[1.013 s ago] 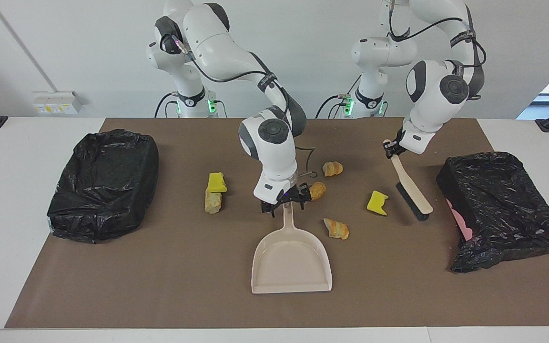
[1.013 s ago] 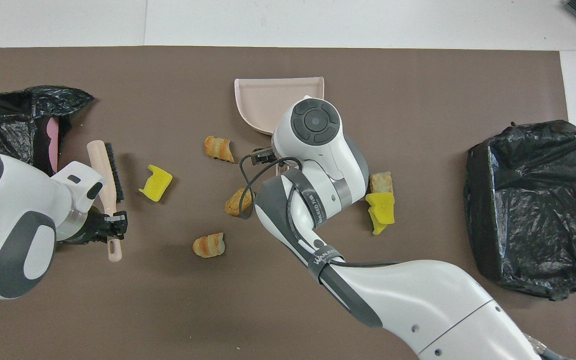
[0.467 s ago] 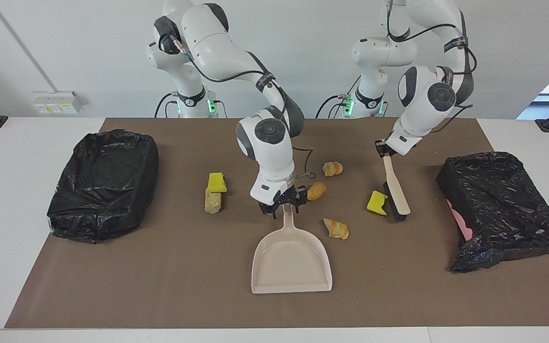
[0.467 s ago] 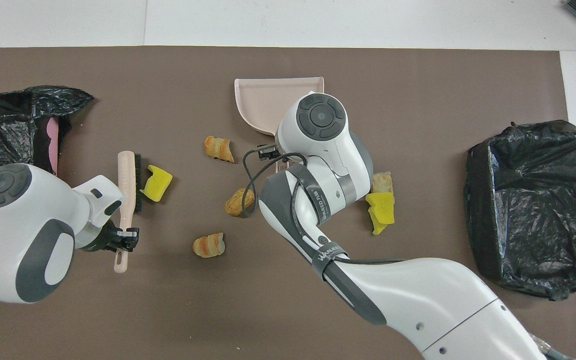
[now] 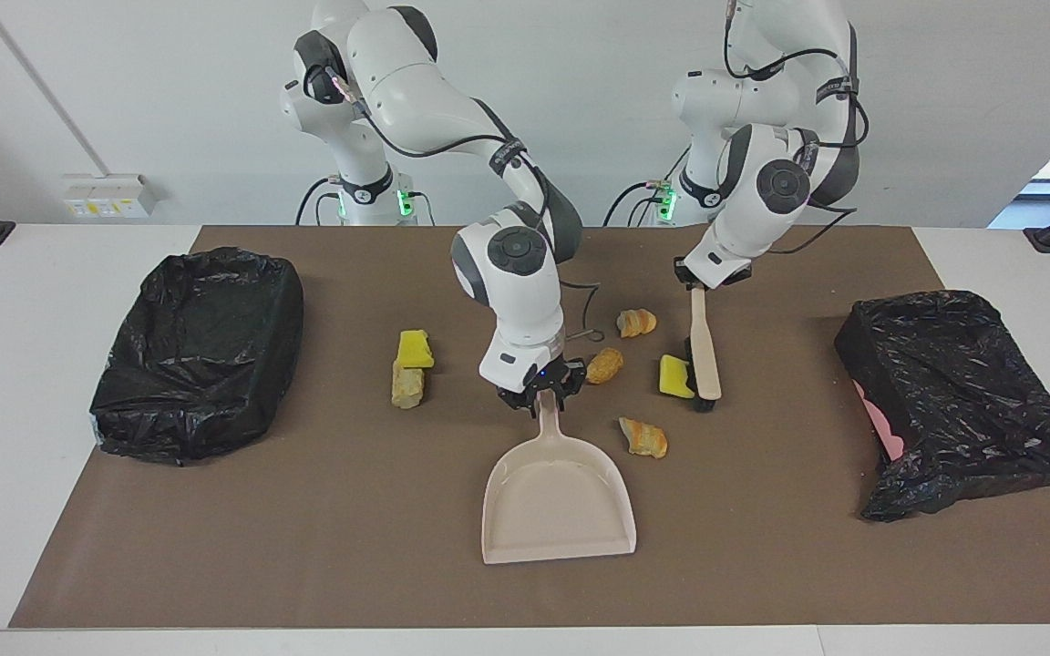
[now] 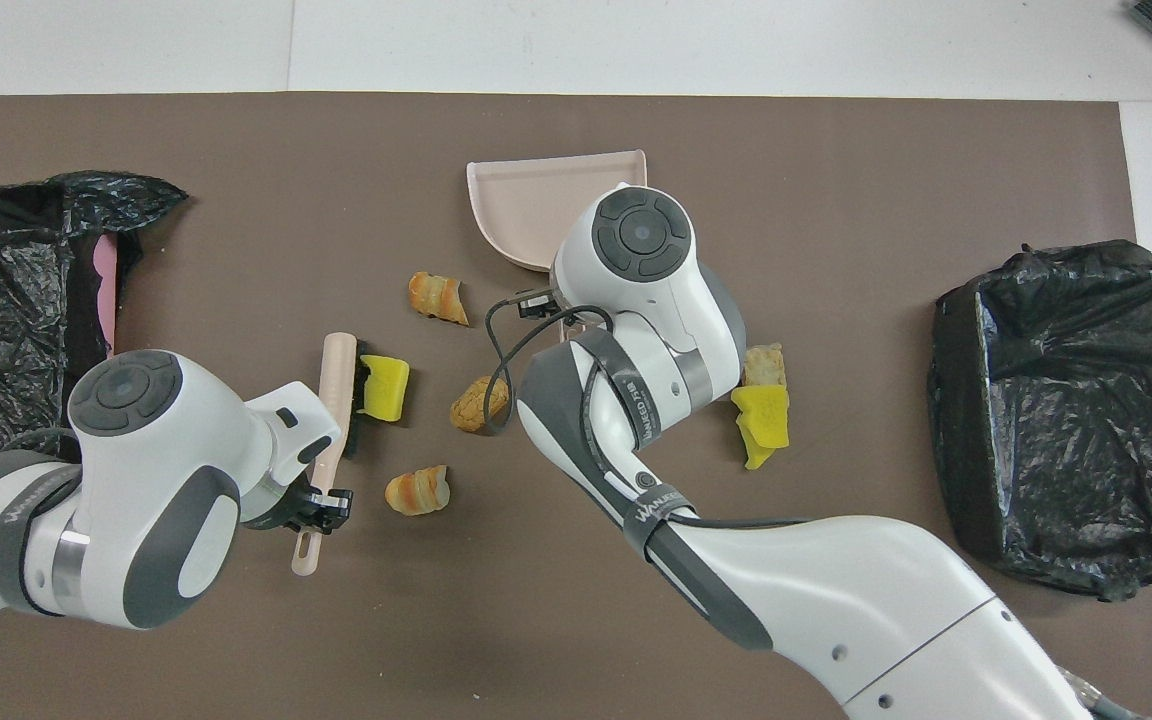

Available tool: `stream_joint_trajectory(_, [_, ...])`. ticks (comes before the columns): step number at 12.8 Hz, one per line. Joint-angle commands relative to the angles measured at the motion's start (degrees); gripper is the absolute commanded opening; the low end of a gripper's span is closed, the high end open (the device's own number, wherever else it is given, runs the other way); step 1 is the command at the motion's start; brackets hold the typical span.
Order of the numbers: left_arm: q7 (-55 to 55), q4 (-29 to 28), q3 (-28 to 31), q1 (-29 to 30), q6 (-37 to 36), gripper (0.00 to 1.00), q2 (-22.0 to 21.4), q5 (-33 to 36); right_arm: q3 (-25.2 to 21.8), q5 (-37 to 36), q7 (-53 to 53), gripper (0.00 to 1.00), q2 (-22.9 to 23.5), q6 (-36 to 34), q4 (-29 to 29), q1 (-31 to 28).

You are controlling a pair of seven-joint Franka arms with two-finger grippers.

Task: Sweep and dump trash in bin

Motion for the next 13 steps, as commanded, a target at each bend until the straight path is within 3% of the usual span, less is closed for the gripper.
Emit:
stream_joint_trajectory(1, [0.59,1.13,0.56,-2.54,-0.58,0.0,-0.42,-1.25,0.52,-0.49,0.97,0.0,-0.22,-0.76,0.09,-0.26])
stream_joint_trajectory(3, [0.95,4.9,0.74,-2.03,-3.21,0.0,1.51,-1.16,0.52,-0.24,-2.53,0.0,-0.74,-1.03,0.18,-1.4])
stream_joint_trajectory(7, [6.64,13.96,1.09,2.63,-6.56,0.0,4.32,-0.54,0.52,0.38,-22.56,0.0,-8.63,-7.78,-2.98,-6.48])
stream_joint_trajectory(11, [15.97,15.1,1.09,4.22,3.71,0.0,7.39,3.21,0.43,0.12,-46.61,0.0,-17.6,-14.12,-10.26,-9.93])
stream_joint_trajectory(13, [22.36,20.71,1.09,3.78,3.73,0.0,13.7,9.18,0.34,-0.67,-59.09,0.0,-19.37,-17.1,-12.99,-10.55])
